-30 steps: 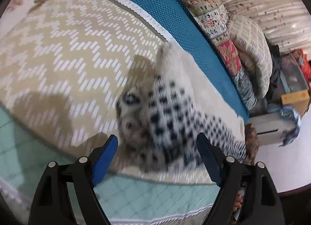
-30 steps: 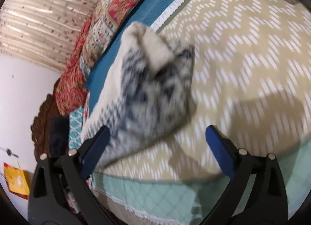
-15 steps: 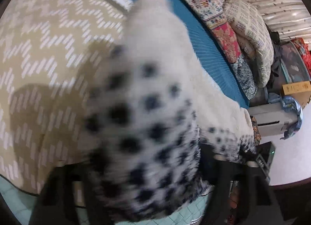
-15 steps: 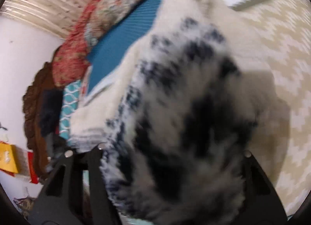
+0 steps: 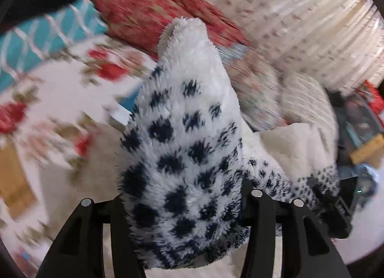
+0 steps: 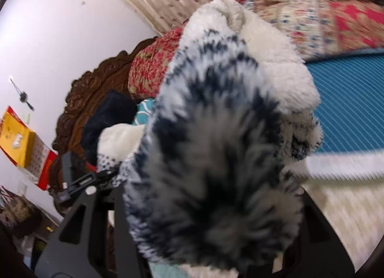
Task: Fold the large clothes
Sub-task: 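Grasp the rolled sweater with both grippers and lift it, then carry the sweater toward the pillows and release it from both grippers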
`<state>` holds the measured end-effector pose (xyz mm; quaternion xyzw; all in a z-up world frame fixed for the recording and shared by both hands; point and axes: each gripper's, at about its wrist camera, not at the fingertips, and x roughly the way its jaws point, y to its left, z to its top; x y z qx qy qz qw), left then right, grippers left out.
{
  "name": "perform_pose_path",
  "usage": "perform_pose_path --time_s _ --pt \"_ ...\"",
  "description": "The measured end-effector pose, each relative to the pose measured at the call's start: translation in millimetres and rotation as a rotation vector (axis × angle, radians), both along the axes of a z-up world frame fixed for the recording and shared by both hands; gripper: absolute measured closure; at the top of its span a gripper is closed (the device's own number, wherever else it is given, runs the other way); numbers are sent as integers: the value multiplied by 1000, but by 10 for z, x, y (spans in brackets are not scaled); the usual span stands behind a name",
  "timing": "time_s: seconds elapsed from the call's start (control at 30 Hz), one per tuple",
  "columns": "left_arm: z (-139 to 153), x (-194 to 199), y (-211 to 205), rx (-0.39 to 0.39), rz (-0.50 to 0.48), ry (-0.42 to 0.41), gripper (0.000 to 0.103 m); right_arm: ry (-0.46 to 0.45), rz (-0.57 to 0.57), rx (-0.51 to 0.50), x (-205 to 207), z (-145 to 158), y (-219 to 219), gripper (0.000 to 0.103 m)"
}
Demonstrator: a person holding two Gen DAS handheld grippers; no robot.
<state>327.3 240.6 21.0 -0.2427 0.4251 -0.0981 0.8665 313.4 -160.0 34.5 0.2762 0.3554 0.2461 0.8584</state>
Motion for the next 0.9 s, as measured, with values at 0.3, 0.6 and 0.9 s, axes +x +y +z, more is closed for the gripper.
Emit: perform_pose_path --time_s 0.3,0.6,0.9 --pt "-894 423 521 346 302 179 64 270 -262 -417 587 -1200 224 25" --pt "19 -428 712 261 438 -68 64 -7 -340 -562 -368 -451 182 10" --pt "-114 -1650 -169 360 238 -4 64 10 -193 -534 -1434 -180 634 10"
